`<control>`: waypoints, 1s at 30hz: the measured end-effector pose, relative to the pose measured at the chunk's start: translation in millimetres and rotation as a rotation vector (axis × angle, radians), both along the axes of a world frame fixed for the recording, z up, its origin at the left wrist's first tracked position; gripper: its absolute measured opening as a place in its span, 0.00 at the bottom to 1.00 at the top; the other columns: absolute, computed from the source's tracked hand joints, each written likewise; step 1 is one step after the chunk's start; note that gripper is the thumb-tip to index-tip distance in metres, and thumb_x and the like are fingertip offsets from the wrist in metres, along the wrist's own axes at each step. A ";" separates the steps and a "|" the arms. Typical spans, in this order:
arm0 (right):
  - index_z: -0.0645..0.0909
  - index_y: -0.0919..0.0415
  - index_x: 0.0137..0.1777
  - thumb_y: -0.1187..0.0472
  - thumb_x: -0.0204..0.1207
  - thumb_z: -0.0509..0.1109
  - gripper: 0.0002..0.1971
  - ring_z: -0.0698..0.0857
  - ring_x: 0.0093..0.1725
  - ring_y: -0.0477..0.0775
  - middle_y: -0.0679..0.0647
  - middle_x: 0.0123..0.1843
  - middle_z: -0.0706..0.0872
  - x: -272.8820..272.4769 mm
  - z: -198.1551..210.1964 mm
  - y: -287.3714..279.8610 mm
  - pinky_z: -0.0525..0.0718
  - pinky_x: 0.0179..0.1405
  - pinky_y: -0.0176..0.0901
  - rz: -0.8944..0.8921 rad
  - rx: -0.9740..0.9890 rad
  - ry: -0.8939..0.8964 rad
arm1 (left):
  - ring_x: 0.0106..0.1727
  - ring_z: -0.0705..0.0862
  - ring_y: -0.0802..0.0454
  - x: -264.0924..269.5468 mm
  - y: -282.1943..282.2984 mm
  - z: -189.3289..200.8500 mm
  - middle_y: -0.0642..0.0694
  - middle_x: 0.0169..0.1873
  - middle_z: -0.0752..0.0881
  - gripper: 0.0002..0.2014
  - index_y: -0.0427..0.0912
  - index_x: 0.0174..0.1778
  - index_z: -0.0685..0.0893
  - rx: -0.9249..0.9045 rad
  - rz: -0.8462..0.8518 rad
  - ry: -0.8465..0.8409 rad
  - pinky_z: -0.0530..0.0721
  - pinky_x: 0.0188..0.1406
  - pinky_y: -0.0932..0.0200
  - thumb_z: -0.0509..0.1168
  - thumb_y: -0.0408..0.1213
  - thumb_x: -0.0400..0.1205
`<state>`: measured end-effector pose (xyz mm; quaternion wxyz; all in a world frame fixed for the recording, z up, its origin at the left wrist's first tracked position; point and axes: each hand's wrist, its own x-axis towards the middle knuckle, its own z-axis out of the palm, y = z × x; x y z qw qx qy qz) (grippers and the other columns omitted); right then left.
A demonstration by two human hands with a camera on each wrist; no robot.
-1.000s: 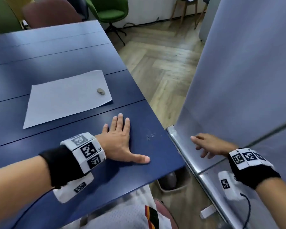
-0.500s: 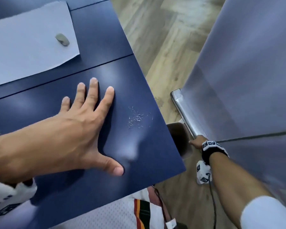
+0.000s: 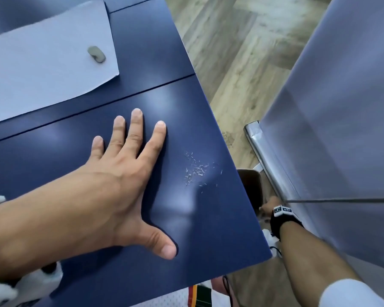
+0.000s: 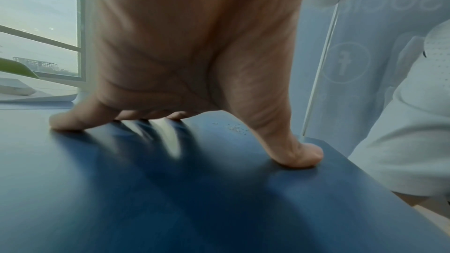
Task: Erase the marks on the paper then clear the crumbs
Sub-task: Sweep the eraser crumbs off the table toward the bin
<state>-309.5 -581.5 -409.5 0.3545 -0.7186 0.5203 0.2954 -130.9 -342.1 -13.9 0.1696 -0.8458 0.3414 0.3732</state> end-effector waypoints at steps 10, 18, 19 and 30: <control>0.70 0.58 0.35 0.69 0.64 0.73 0.13 0.80 0.33 0.58 0.56 0.30 0.77 14.2 115.0 -22.9 0.78 0.32 0.49 0.013 0.027 -0.344 | 0.75 0.13 0.44 0.0 21.5 -1.2 0.47 0.73 0.11 0.78 0.48 0.65 0.07 -0.190 -0.082 0.020 0.29 0.81 0.41 0.52 0.89 0.40; 0.76 0.59 0.32 0.72 0.62 0.79 0.14 0.73 0.25 0.48 0.47 0.21 0.74 -27.7 277.0 -15.4 0.73 0.28 0.42 -0.051 -0.167 -0.658 | 0.74 0.13 0.54 -8.6 52.1 -3.4 0.51 0.74 0.12 0.63 0.46 0.75 0.16 -0.330 0.038 -0.022 0.25 0.79 0.52 0.25 0.87 0.55; 0.77 0.60 0.33 0.72 0.62 0.80 0.13 0.73 0.24 0.48 0.48 0.21 0.75 -31.6 290.1 -9.6 0.74 0.25 0.40 -0.049 -0.174 -0.689 | 0.74 0.13 0.52 -10.0 53.4 -5.5 0.49 0.75 0.13 0.62 0.45 0.76 0.17 -0.327 0.048 -0.035 0.25 0.79 0.50 0.23 0.86 0.55; 0.77 0.68 0.37 0.73 0.67 0.80 0.12 0.71 0.18 0.45 0.55 0.24 0.74 -59.1 373.1 33.6 0.73 0.16 0.32 -0.164 -0.114 -0.916 | 0.79 0.19 0.44 -71.8 -33.2 -21.2 0.38 0.81 0.23 0.58 0.37 0.80 0.25 -0.482 0.030 0.017 0.21 0.78 0.38 0.19 0.75 0.59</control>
